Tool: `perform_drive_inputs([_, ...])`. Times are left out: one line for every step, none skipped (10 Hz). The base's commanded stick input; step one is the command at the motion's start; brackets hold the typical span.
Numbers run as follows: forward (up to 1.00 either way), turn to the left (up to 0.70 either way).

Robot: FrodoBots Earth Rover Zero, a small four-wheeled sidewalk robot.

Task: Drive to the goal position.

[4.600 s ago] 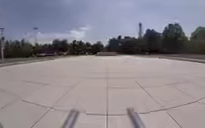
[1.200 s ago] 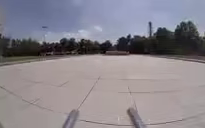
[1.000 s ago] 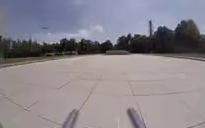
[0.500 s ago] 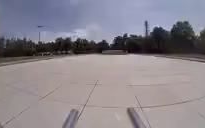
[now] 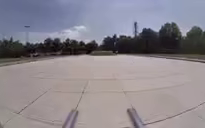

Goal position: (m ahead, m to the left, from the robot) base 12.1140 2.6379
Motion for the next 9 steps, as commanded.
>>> perform_drive_inputs([0.7,0.0])
perform_drive_inputs([0.7,0.0])
perform_drive_inputs([0.7,0.0])
perform_drive_inputs([0.7,0.0])
perform_drive_inputs([0.7,0.0])
perform_drive_inputs([0.7,0.0])
perform_drive_inputs([0.7,0.0])
perform_drive_inputs([0.7,0.0])
perform_drive_inputs([0.7,0.0])
